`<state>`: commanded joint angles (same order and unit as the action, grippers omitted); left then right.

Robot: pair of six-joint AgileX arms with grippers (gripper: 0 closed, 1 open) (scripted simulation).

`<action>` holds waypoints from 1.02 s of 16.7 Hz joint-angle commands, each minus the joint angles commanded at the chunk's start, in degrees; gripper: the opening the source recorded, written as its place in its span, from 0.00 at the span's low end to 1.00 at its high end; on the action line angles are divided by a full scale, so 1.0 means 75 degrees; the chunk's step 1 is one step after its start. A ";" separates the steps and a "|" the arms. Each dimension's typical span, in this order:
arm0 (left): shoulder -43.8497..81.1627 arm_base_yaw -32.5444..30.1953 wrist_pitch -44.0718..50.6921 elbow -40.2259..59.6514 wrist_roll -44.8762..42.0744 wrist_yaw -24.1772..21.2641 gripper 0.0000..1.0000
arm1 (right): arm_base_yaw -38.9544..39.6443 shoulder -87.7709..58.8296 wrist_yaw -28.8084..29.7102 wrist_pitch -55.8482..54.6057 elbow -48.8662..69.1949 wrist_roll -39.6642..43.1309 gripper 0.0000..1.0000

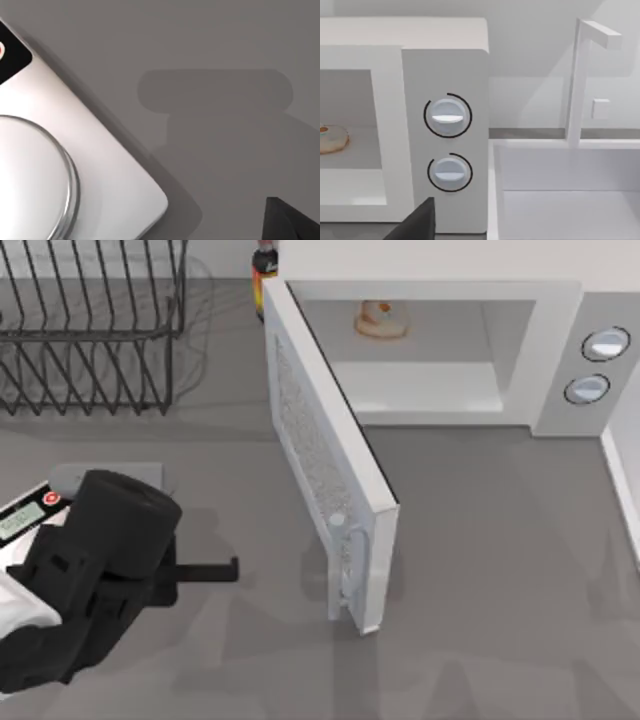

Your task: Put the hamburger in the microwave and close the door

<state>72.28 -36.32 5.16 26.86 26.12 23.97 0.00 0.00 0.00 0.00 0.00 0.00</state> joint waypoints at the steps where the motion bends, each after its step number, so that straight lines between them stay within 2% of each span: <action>1: 0.0002 0.0000 -0.0006 -0.0005 0.0000 0.0000 0.00 | 0.0000 0.0000 0.0000 0.0000 0.0000 0.0000 1.00; 6: 0.0094 -0.0132 0.0055 0.0116 0.0093 0.0084 0.00 | 0.0000 0.0000 0.0000 0.0000 0.0000 0.0000 1.00; 14: 0.2077 -0.2011 0.0704 0.1832 0.1824 0.1170 0.00 | 0.0000 0.0000 0.0000 0.0000 0.0000 0.0000 1.00; 17: 0.2398 -0.2357 0.0806 0.2172 0.2157 0.1364 0.00 | 0.0000 0.0000 0.0000 0.0000 0.0000 0.0000 1.00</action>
<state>90.26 -54.00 11.21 43.15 42.30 34.20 0.00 0.00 0.00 0.00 0.00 0.00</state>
